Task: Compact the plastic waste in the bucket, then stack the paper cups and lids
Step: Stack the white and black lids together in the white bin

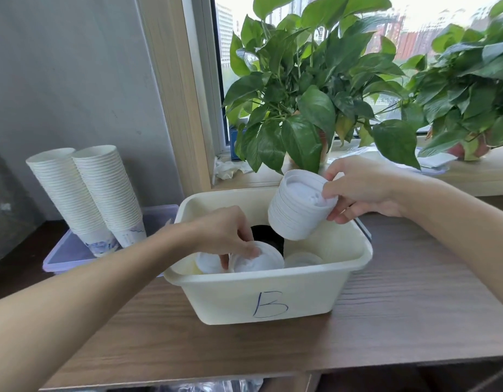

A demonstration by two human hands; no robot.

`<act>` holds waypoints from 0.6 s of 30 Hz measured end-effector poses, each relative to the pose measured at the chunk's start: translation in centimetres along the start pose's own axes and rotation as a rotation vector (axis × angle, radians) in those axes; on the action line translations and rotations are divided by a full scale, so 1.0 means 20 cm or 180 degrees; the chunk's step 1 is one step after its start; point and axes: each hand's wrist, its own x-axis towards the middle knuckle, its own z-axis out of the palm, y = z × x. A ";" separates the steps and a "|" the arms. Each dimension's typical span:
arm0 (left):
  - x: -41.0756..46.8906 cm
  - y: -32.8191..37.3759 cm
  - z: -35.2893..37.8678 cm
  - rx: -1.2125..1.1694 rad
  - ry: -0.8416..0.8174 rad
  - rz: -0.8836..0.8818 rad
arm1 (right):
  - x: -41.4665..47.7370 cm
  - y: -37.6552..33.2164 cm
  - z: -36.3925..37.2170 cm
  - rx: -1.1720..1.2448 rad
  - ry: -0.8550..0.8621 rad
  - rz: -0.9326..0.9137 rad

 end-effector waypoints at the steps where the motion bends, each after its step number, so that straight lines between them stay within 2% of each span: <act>1: 0.00 -0.01 0.01 0.0112 0.0039 0.0049 | 0.00 0.00 0.01 -0.0013 0.0005 0.0000; 6: -0.01 -0.05 0.02 0.0221 -0.0057 0.0169 | 0.01 -0.01 0.04 -0.0072 0.0030 -0.0036; 8: -0.01 -0.04 0.00 0.0147 0.0278 0.0192 | 0.01 -0.01 0.05 -0.0117 0.0042 -0.0076; 10: -0.02 -0.01 -0.03 -0.0356 0.0921 0.0239 | 0.01 -0.02 0.07 -0.0186 0.0053 -0.0137; 12: -0.04 0.02 -0.06 -0.1288 0.1206 0.0260 | 0.01 -0.03 0.09 -0.0233 0.0050 -0.0188; 14: -0.06 0.06 -0.06 -0.1929 0.1054 0.0334 | 0.01 -0.04 0.11 -0.0264 0.0040 -0.0248; 18: -0.06 0.08 -0.01 -0.2506 0.0774 0.0349 | 0.03 -0.06 0.17 -0.0268 0.0071 -0.0380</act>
